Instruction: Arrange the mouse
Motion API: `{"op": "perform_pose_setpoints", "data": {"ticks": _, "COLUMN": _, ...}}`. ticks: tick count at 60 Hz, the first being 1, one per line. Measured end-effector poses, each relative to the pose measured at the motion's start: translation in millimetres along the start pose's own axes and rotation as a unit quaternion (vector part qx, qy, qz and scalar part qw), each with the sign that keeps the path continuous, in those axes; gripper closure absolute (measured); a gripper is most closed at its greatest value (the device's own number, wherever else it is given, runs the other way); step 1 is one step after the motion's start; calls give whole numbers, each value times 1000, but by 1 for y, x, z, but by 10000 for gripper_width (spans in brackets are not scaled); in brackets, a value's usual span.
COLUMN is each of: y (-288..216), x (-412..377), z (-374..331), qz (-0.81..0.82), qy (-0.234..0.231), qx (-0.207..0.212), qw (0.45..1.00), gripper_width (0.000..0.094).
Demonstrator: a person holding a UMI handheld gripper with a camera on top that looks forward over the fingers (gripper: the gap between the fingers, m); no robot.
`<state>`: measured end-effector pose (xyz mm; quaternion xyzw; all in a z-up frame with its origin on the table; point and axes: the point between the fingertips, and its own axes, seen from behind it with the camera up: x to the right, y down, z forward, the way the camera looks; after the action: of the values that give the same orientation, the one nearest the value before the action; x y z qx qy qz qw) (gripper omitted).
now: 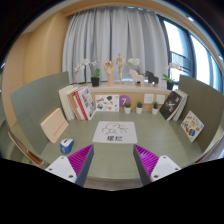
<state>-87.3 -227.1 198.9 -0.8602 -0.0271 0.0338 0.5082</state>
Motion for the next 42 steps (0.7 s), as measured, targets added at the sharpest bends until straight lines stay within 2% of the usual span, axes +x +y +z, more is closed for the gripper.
{"op": "perform_pose_setpoints", "data": {"ticks": 10, "y": 89, "x": -94, "z": 33, "qz": -5, "qy": -36, "qx": -72, "qw": 997, "gripper_width": 144}}
{"op": "perform_pose_setpoints", "data": {"ticks": 20, "y": 141, "x": -191, "z": 72, "qz": -25, "qy": -75, "qx": -127, "qw": 989, "gripper_width": 141}}
{"op": "perform_pose_setpoints", "data": {"ticks": 31, "y": 157, "x": -254, "z": 137, "qz": -49, "qy": -79, "qx": -153, "qw": 984, "gripper_width": 146}}
{"op": "perform_pose_setpoints", "data": {"ticks": 42, "y": 139, "x": -276, "z": 201, "qz": -49, "qy": -54, "qx": -158, "qw": 985, "gripper_width": 151}}
